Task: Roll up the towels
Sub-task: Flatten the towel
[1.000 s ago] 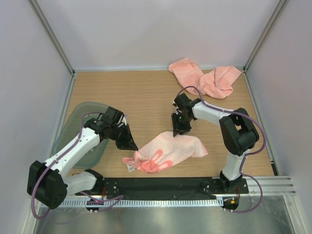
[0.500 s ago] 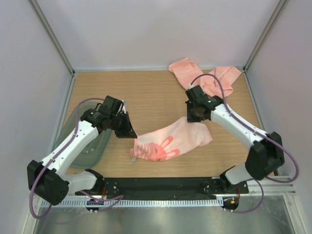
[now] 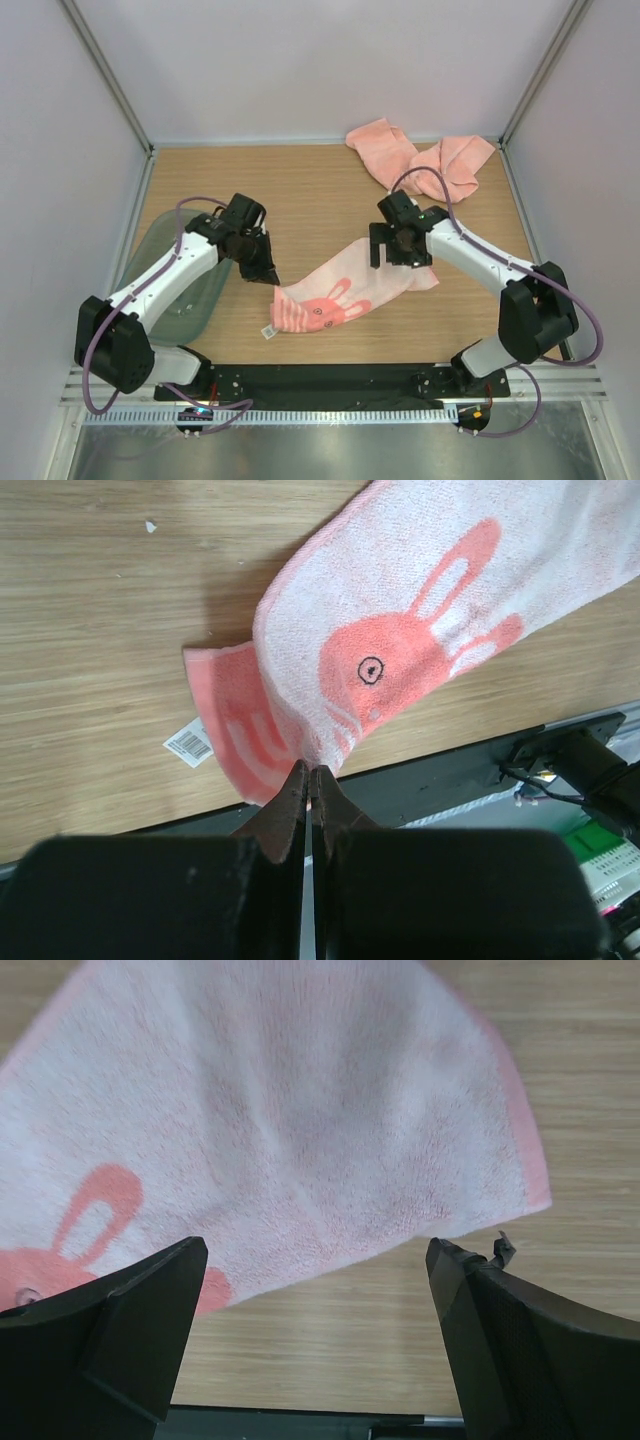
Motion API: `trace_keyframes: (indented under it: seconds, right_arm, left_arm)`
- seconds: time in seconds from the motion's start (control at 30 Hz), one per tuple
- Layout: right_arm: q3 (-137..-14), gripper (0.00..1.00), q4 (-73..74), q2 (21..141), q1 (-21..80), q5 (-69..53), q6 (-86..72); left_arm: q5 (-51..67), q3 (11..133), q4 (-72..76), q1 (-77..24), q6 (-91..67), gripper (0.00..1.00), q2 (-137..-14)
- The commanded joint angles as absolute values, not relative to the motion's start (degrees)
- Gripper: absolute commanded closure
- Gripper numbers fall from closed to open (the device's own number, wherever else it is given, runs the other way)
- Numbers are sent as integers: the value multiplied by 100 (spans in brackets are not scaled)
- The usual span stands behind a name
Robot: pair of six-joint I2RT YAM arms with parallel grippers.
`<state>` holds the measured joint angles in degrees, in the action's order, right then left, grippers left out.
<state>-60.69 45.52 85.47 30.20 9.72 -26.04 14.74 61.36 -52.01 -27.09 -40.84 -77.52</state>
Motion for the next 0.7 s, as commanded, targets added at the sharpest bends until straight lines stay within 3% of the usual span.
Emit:
trace_keyframes:
  seconds: [0.0,0.37,0.57,0.67]
  right_arm:
    - [-6924,0,4096,8840,2585,792,-2663]
    - [-8902,2,4165,11194,1925,185,-2312]
    - [-8640,8,4025,11618,1907,158,-2233]
    - [-8464,16,3990,11628,1899,150,-2232]
  left_arm:
    - [1239,6205,-5247,-2689,-3894,100,-7699]
    - [1090,6091,-5335,-2672,-3762,100,-7682]
    - [1107,5994,-5265,-2637,-3735,100,-7664]
    - [1134,5950,-5247,-2602,-3709,100,-7725]
